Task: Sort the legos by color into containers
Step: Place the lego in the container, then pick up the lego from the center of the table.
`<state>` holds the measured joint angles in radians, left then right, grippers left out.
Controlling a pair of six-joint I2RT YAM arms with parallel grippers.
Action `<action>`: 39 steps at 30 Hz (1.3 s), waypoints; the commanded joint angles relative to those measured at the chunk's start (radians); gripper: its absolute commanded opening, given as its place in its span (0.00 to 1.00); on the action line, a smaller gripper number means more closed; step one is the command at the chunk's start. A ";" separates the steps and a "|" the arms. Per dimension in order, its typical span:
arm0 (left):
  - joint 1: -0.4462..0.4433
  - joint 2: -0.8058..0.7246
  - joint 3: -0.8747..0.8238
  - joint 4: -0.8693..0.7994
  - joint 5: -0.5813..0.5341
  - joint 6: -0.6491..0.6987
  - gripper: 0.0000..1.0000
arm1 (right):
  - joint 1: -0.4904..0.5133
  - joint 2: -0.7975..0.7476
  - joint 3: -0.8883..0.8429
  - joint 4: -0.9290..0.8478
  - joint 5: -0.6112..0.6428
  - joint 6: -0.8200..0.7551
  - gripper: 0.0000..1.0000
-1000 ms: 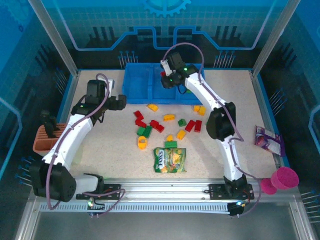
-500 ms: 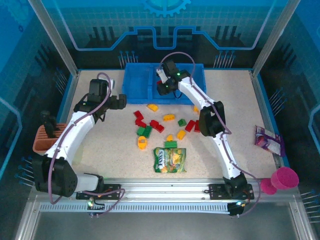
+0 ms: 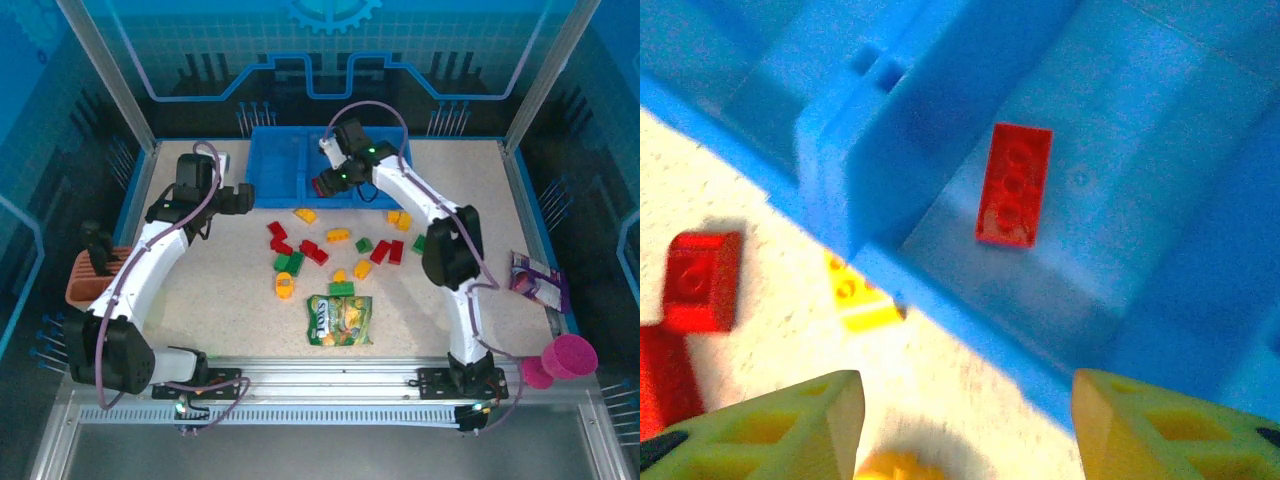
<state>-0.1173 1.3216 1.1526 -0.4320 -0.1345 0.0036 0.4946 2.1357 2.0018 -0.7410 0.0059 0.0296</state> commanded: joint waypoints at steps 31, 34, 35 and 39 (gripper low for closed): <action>-0.005 -0.064 -0.081 0.080 0.029 0.024 0.99 | -0.002 -0.147 -0.557 0.023 0.081 0.144 0.68; -0.005 -0.062 -0.083 0.083 0.029 0.024 0.99 | -0.002 -0.109 -0.534 0.028 0.086 0.138 0.64; -0.005 -0.060 -0.082 0.081 0.029 0.024 0.99 | -0.004 -0.096 -0.527 0.027 0.089 0.136 0.62; -0.005 -0.063 -0.084 0.078 0.031 0.034 0.99 | -0.004 -0.062 -0.520 0.017 0.107 0.135 0.56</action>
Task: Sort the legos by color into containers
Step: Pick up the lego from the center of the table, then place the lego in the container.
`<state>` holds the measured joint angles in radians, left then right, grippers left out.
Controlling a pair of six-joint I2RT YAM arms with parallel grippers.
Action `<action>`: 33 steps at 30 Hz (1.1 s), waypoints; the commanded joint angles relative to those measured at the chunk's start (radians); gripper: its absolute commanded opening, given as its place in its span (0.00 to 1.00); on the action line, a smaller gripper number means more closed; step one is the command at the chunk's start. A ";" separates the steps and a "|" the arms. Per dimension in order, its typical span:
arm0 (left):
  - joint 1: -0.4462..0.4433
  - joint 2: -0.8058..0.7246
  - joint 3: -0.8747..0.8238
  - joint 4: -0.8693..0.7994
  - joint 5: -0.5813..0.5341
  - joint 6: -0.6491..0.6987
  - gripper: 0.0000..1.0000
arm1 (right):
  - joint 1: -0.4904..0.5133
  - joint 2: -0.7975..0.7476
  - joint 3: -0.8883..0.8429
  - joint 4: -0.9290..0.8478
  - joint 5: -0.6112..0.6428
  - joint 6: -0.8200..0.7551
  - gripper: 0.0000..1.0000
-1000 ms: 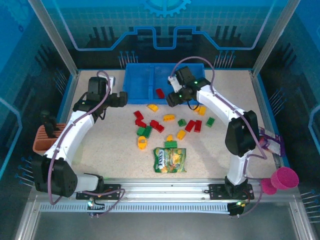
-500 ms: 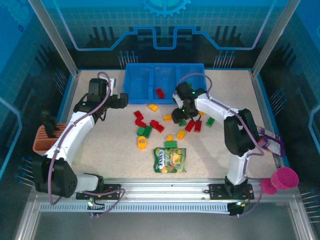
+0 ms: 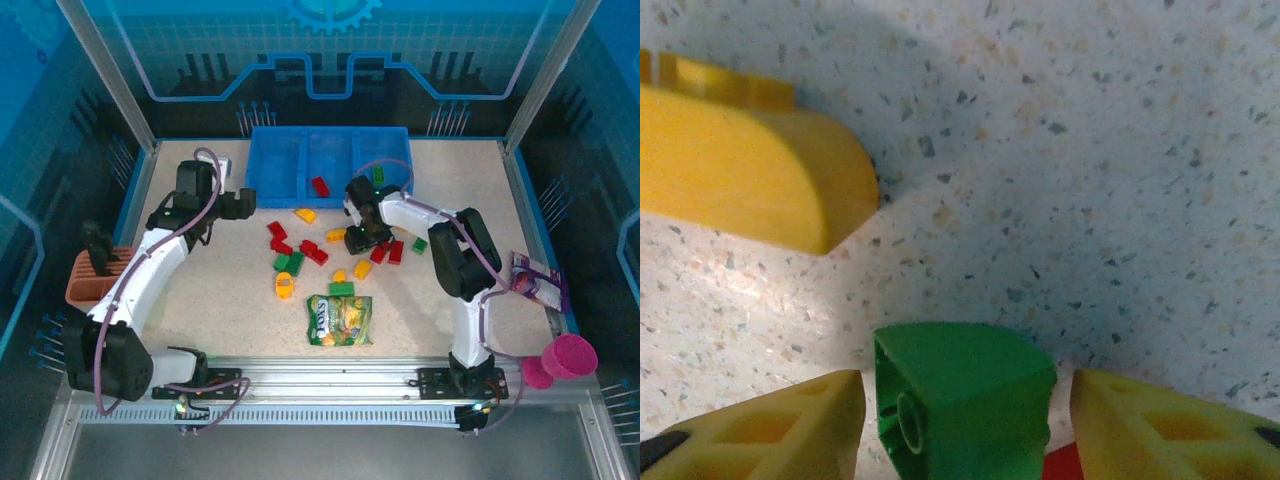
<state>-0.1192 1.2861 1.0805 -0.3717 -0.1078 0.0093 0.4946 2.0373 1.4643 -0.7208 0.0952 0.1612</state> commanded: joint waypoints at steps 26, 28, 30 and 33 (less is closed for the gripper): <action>-0.004 -0.026 -0.027 0.038 -0.008 0.044 0.99 | -0.065 -0.133 0.147 -0.060 0.073 -0.106 0.33; -0.004 -0.028 -0.027 0.035 -0.012 0.046 1.00 | -0.086 -0.117 0.194 -0.055 0.090 -0.132 0.33; -0.004 -0.030 -0.029 0.037 -0.022 0.049 1.00 | -0.112 -0.091 0.249 -0.043 0.096 -0.153 0.33; -0.004 -0.028 -0.025 0.036 -0.068 0.039 0.99 | -0.143 -0.055 0.293 0.017 0.107 -0.176 0.34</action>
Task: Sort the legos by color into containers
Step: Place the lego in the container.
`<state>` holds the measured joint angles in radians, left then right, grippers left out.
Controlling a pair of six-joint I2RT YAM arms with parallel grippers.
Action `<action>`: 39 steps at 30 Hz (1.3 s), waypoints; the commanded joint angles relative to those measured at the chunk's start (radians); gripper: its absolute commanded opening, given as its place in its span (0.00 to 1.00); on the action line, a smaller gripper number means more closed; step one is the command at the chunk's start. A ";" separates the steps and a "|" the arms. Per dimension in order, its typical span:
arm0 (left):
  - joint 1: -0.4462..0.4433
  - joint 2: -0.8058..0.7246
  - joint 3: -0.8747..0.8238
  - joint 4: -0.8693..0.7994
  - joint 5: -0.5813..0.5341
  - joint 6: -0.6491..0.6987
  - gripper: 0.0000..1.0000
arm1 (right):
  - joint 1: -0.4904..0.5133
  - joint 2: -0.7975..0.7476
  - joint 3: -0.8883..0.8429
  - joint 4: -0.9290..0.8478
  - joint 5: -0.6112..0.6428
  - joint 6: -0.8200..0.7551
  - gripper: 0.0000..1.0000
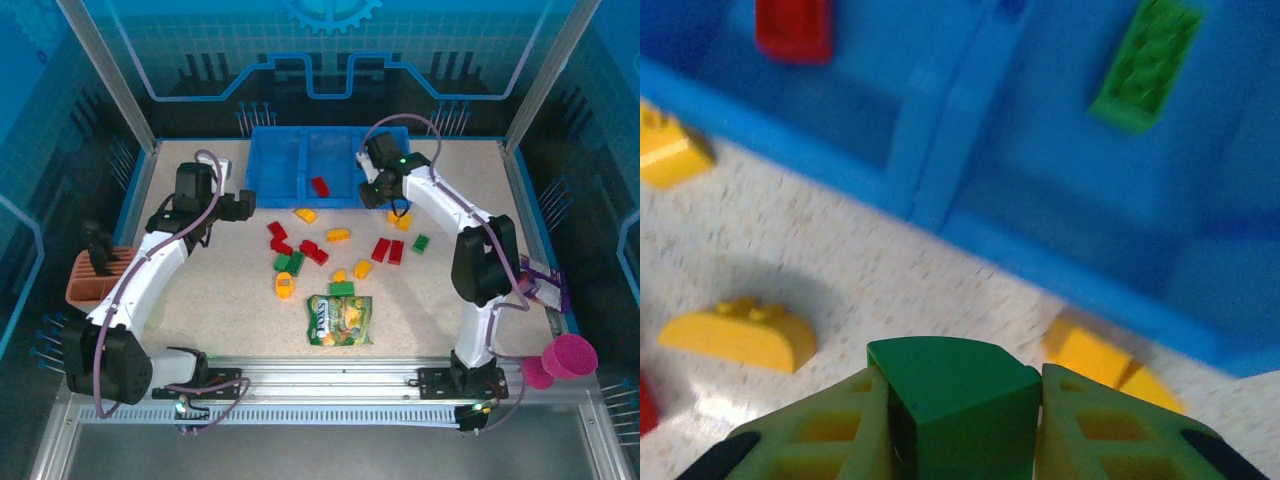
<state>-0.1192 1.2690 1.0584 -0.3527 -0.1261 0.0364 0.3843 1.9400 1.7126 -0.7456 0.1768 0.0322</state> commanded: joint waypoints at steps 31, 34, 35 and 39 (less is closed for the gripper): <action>-0.004 -0.014 0.013 0.004 -0.056 0.016 1.00 | -0.076 0.104 0.205 0.021 0.061 -0.027 0.51; -0.004 -0.029 0.000 0.019 -0.056 0.018 0.99 | -0.063 -0.019 0.064 -0.003 0.079 0.059 0.52; -0.003 -0.030 -0.002 0.020 -0.055 0.017 0.99 | -0.059 -0.061 0.009 -0.015 0.072 0.091 0.52; -0.005 -0.026 -0.003 0.009 -0.041 0.009 0.99 | -0.037 -0.206 -0.205 -0.051 0.059 0.208 0.50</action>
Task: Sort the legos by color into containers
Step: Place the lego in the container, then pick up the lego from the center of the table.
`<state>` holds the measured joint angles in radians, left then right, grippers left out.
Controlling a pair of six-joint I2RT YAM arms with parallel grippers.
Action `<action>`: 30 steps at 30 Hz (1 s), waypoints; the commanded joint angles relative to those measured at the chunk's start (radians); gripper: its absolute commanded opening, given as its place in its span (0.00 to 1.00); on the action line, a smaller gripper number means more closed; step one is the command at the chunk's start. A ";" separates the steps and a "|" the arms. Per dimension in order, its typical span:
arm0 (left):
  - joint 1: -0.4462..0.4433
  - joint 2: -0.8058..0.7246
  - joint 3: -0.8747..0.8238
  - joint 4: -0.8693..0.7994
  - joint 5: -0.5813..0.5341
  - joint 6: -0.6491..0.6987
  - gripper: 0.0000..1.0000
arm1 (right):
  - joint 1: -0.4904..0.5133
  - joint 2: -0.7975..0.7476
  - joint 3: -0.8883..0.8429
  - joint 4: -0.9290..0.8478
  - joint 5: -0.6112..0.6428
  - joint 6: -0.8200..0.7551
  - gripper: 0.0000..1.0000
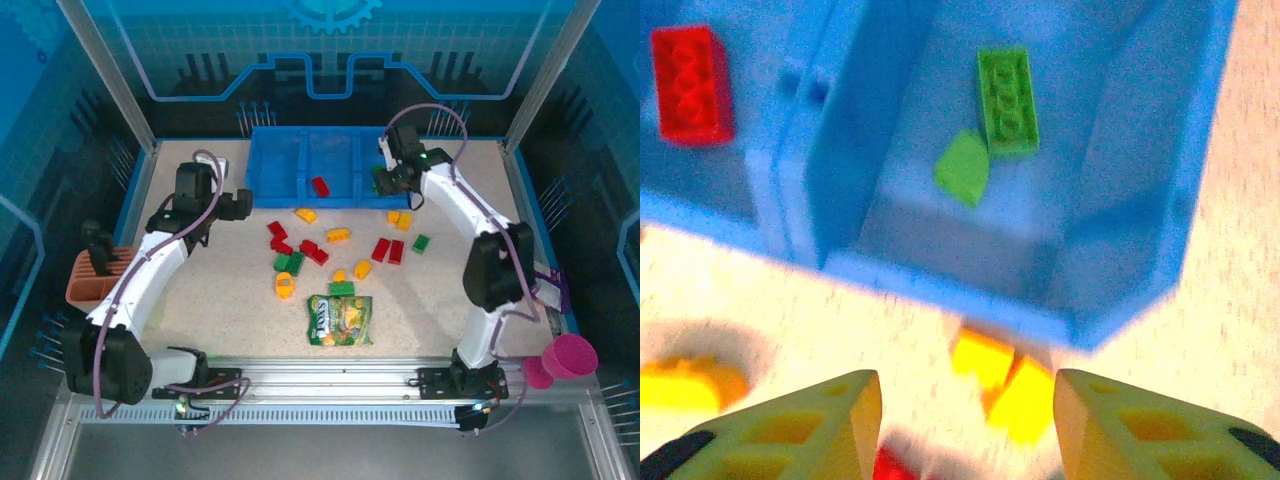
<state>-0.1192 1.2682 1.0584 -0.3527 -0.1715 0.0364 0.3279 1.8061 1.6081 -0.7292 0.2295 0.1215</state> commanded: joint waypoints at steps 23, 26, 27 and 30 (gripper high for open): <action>-0.011 -0.053 -0.024 0.013 0.017 0.004 0.99 | 0.074 -0.103 -0.471 -0.028 -0.054 0.307 0.56; -0.013 -0.056 -0.029 0.011 0.023 0.003 0.99 | 0.073 -0.081 -0.465 -0.021 -0.057 0.306 0.56; -0.014 -0.058 -0.029 0.011 0.021 0.005 0.99 | 0.074 -0.072 -0.460 -0.019 -0.058 0.302 0.57; -0.016 -0.056 -0.031 0.012 0.015 0.008 0.99 | 0.074 -0.048 -0.448 -0.014 -0.050 0.294 0.57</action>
<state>-0.1276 1.2373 1.0378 -0.3531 -0.1673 0.0360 0.3920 1.7336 1.1389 -0.7479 0.1829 0.4110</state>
